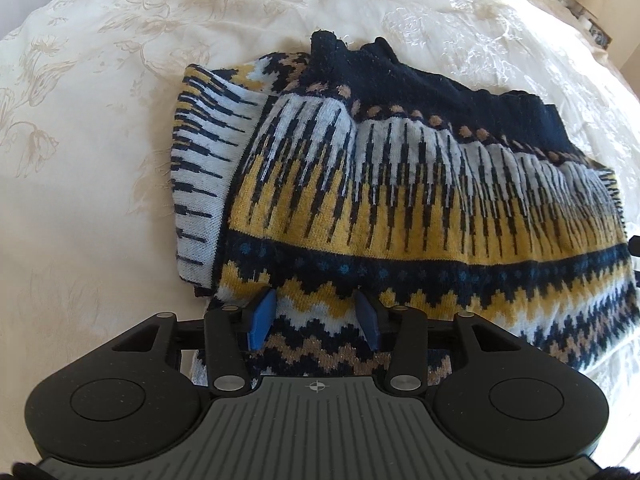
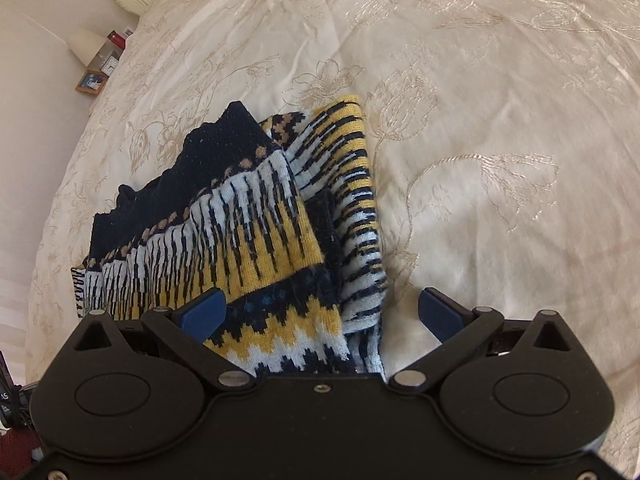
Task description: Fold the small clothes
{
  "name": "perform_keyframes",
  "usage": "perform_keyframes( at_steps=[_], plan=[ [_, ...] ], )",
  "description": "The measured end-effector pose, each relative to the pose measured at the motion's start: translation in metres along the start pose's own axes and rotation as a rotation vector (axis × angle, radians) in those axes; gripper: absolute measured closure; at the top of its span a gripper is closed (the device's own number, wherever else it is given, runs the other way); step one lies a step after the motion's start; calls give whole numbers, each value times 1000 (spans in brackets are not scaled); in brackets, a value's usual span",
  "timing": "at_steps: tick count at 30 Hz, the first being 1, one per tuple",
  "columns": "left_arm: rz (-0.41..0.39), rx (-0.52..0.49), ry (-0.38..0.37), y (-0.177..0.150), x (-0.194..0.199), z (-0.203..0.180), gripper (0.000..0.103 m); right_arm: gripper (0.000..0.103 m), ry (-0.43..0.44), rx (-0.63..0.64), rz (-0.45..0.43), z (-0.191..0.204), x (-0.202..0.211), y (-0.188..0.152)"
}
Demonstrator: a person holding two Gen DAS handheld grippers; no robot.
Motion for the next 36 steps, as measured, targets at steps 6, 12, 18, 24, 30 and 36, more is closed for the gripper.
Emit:
perform_keyframes(
  at_steps=[6, 12, 18, 24, 30, 36],
  plan=[
    [16, 35, -3, 6, 6, 0, 60, 0, 56, 34, 54, 3, -25, 7],
    [-63, 75, -52, 19, 39, -22, 59, 0, 56, 89, 76, 6, -34, 5],
    [-81, 30, -83, 54, 28, -67, 59, 0, 63, 157, 93, 8, -34, 3],
    [-58, -39, -56, 76, -4, -102, 59, 0, 108, 131, 115, 2, -34, 8],
    [4, -84, 14, 81, -37, -110, 59, 0, 201, 73, 102, -11, -31, 10],
    [7, -119, 48, 82, -48, -116, 55, 0, 255, 39, 95, -18, -29, 12]
  ],
)
Point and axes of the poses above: each gripper's, at about its wrist camera, not at the fingertips, and x roughly against the way its jaws point, z to its left, y to its top, the point moved 4 cm from there along -x, roughly the way its jaws point, and after that the axes turned 3 degrees about z, right-handed, at the moved point
